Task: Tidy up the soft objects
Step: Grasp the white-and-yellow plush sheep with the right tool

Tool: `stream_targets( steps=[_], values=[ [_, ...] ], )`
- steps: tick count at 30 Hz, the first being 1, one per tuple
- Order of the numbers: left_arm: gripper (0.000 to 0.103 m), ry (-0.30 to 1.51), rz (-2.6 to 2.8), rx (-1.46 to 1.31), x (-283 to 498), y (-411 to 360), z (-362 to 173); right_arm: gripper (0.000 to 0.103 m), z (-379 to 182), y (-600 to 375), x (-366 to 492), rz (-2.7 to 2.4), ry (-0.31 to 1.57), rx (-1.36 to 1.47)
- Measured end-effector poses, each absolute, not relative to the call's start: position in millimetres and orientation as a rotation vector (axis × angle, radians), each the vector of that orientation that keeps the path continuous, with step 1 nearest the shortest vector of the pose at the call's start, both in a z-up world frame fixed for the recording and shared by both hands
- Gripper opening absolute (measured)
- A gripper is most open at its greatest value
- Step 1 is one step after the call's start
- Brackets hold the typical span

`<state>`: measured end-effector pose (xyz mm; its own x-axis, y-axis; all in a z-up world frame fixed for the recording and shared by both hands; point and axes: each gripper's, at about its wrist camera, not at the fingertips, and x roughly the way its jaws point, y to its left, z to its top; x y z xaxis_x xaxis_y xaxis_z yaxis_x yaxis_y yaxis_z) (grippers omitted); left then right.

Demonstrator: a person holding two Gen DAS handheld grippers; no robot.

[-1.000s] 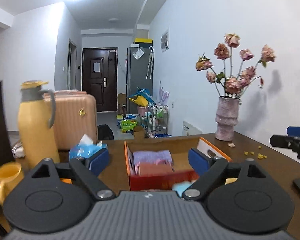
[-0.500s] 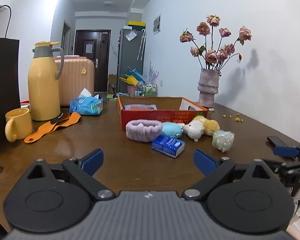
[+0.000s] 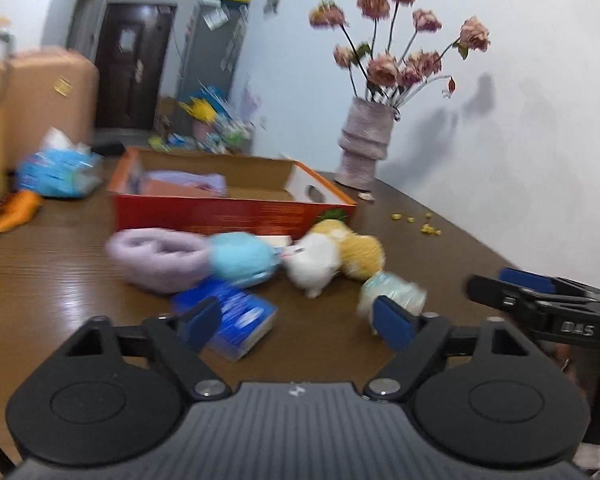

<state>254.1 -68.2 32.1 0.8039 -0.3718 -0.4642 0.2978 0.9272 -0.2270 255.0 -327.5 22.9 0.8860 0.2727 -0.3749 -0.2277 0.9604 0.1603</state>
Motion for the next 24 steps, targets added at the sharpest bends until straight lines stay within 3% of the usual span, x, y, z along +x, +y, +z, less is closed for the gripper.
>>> stream_targets(
  steps=[10, 12, 13, 16, 19, 24],
  values=[
    [0.077, 0.71, -0.422, -0.188, 385, -135, -10, 0.084, -26, -351, 442, 0.384, 0.652, 0.246],
    [0.07, 0.718, -0.424, -0.209, 394, -137, -17, 0.079, -37, -355, 459, 0.412, 0.686, 0.31],
    [0.066, 0.709, -0.42, -0.219, 397, -136, -20, 0.064, -41, -355, 465, 0.433, 0.701, 0.333],
    [0.049, 0.686, -0.38, -0.241, 403, -132, -22, 0.05, -49, -357, 468, 0.456, 0.702, 0.398],
    [0.047, 0.691, -0.381, -0.286, 399, -123, -10, 0.041, -37, -355, 456, 0.433, 0.672, 0.393],
    [0.046, 0.571, -0.434, -0.281, 346, -97, 31, 0.04, 13, -337, 387, 0.432, 0.508, 0.319]
  ],
)
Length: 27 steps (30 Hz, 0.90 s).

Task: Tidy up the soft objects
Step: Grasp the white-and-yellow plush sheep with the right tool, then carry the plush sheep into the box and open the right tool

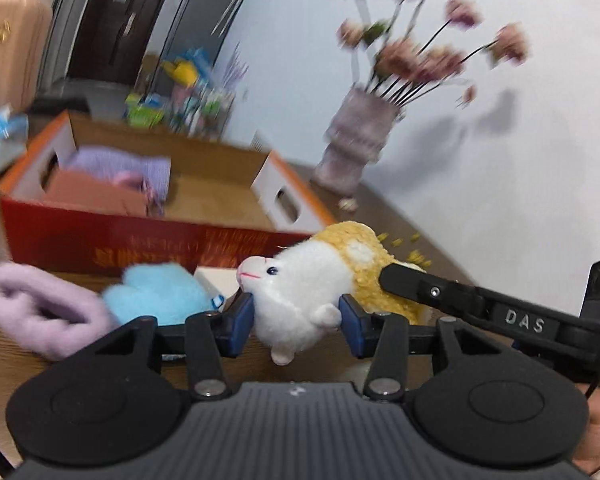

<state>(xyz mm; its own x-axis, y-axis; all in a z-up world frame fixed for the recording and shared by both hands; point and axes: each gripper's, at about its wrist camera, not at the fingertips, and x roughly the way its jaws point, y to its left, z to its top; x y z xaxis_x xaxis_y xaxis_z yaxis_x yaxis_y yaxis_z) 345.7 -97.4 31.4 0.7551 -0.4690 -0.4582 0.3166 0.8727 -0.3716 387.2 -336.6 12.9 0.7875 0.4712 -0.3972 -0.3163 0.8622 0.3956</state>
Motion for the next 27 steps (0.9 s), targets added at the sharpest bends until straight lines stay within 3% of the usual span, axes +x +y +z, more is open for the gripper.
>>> stream_targets(
  steps=[5, 14, 23, 27],
  values=[
    [0.047, 0.581, -0.471, -0.297, 281, -51, 35, 0.039, 24, -310, 307, 0.463, 0.499, 0.35],
    [0.048, 0.694, -0.415, -0.29, 207, -12, -15, 0.039, -32, -268, 205, 0.477, 0.654, 0.364],
    [0.059, 0.6, -0.389, -0.282, 184, 2, -12, 0.054, -23, -255, 169, 0.45, 0.582, 0.255],
    [0.064, 0.603, -0.405, -0.28, 188, 0, -15, 0.056, -20, -251, 175, 0.441, 0.576, 0.242]
  ],
)
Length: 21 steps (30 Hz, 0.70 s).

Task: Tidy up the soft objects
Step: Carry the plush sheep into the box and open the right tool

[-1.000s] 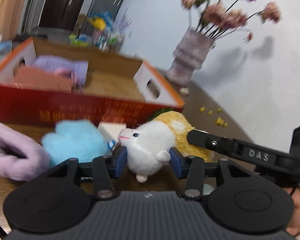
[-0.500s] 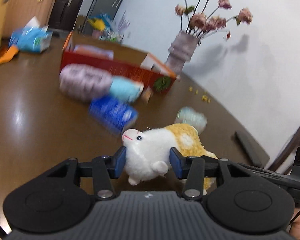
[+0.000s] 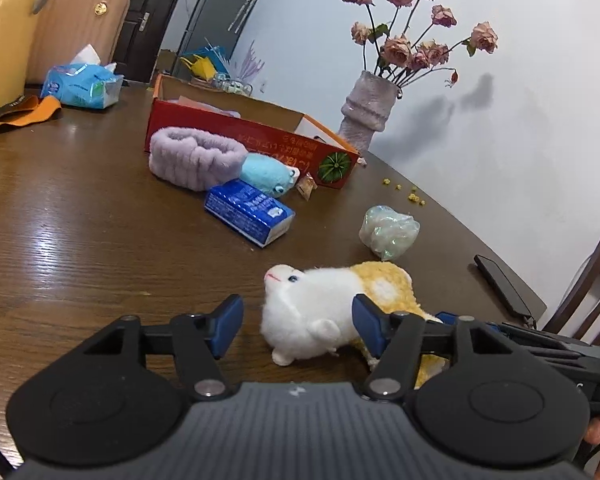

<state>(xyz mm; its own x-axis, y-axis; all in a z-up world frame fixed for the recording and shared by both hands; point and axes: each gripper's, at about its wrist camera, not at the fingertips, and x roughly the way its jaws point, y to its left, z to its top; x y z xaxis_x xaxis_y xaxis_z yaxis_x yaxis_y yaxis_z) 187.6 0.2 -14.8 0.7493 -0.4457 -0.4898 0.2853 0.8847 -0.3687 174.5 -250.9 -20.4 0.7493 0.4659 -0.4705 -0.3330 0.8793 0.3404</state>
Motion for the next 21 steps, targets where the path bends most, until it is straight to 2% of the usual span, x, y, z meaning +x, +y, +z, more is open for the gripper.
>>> stream_targets(
  steps=[3, 4, 5, 6, 10, 14, 18, 21],
  values=[
    [0.063, 0.629, -0.409, -0.278, 194, -1, -21, 0.055, -24, -248, 178, 0.45, 0.591, 0.239],
    [0.058, 0.634, -0.41, -0.276, 195, -1, -23, 0.051, -25, -248, 180, 0.45, 0.601, 0.241],
    [0.045, 0.632, -0.43, -0.284, 196, 0, -24, 0.043, -27, -248, 182, 0.454, 0.61, 0.244],
    [0.042, 0.634, -0.458, -0.292, 198, 0, -24, 0.042, -28, -248, 184, 0.464, 0.623, 0.244],
    [0.04, 0.624, -0.456, -0.291, 207, -2, -15, 0.039, -23, -248, 192, 0.471, 0.625, 0.244],
    [0.04, 0.535, -0.503, -0.284, 245, -3, 22, 0.038, 8, -258, 220, 0.486, 0.54, 0.243],
    [0.04, 0.485, -0.544, -0.258, 339, -12, 71, 0.037, 51, -268, 298, 0.477, 0.444, 0.164],
    [0.042, 0.474, -0.533, -0.227, 425, -28, 93, 0.037, 73, -278, 392, 0.455, 0.449, 0.175]
  ],
)
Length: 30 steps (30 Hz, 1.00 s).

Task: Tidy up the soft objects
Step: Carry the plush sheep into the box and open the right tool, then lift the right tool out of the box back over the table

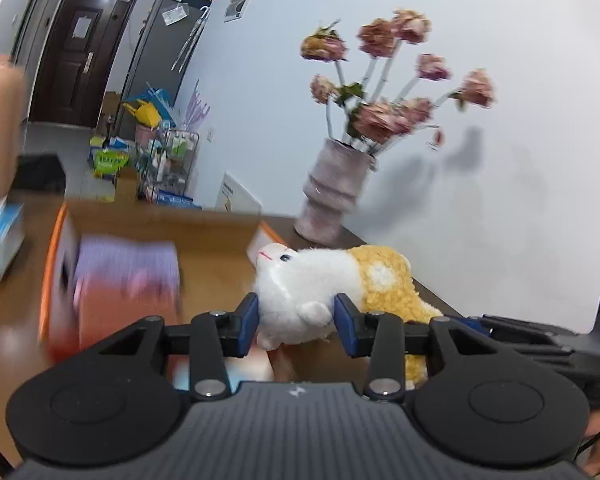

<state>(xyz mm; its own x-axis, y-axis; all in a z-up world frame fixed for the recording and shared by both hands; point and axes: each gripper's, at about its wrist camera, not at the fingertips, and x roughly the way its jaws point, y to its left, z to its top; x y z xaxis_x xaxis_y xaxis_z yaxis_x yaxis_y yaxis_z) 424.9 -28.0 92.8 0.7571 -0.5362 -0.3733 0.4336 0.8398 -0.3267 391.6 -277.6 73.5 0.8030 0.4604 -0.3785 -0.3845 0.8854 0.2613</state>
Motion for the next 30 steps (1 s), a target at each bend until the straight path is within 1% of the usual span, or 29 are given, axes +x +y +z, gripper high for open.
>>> stream_targets(
  steps=[3, 8, 11, 12, 13, 14, 15, 18, 19, 20, 25, 26, 27, 29, 30],
  values=[
    [0.042, 0.513, -0.5, -0.219, 506, -40, 88, 0.037, 70, -283, 475, 0.427, 0.489, 0.207],
    [0.042, 0.588, -0.411, -0.19, 608, -60, 50, 0.037, 30, -275, 592, 0.377, 0.613, 0.217],
    [0.042, 0.661, -0.412, -0.21, 643, -61, 24, 0.037, 4, -263, 637, 0.312, 0.695, 0.155],
    [0.044, 0.694, -0.438, -0.244, 648, -58, 21, 0.038, -3, -258, 645, 0.286, 0.715, 0.116],
    [0.048, 0.688, -0.474, -0.265, 648, -53, 20, 0.041, -10, -255, 652, 0.259, 0.727, 0.078],
    [0.059, 0.667, -0.507, -0.27, 646, -52, 20, 0.04, -15, -253, 654, 0.248, 0.727, 0.049],
    [0.064, 0.656, -0.524, -0.252, 643, -53, 20, 0.044, -16, -251, 653, 0.263, 0.714, 0.024],
    [0.065, 0.655, -0.618, -0.195, 639, -63, 19, 0.061, -16, -235, 637, 0.231, 0.704, -0.105],
    [0.065, 0.664, -0.645, -0.192, 639, -63, 18, 0.073, -17, -227, 632, 0.214, 0.698, -0.17],
    [0.065, 0.672, -0.668, -0.2, 638, -63, 17, 0.078, -18, -222, 626, 0.228, 0.696, -0.209],
    [0.067, 0.657, -0.703, -0.2, 634, -61, 19, 0.078, -26, -209, 602, 0.188, 0.69, -0.319],
    [0.069, 0.64, -0.701, -0.188, 628, -59, 19, 0.078, -25, -208, 596, 0.18, 0.69, -0.317],
    [0.074, 0.623, -0.699, -0.176, 624, -59, 21, 0.079, -24, -210, 592, 0.174, 0.692, -0.311],
    [0.078, 0.587, -0.664, -0.137, 616, -61, 27, 0.087, -21, -214, 585, 0.185, 0.691, -0.272],
    [0.079, 0.567, -0.626, -0.119, 613, -63, 30, 0.088, -20, -217, 585, 0.202, 0.691, -0.251]
  ],
)
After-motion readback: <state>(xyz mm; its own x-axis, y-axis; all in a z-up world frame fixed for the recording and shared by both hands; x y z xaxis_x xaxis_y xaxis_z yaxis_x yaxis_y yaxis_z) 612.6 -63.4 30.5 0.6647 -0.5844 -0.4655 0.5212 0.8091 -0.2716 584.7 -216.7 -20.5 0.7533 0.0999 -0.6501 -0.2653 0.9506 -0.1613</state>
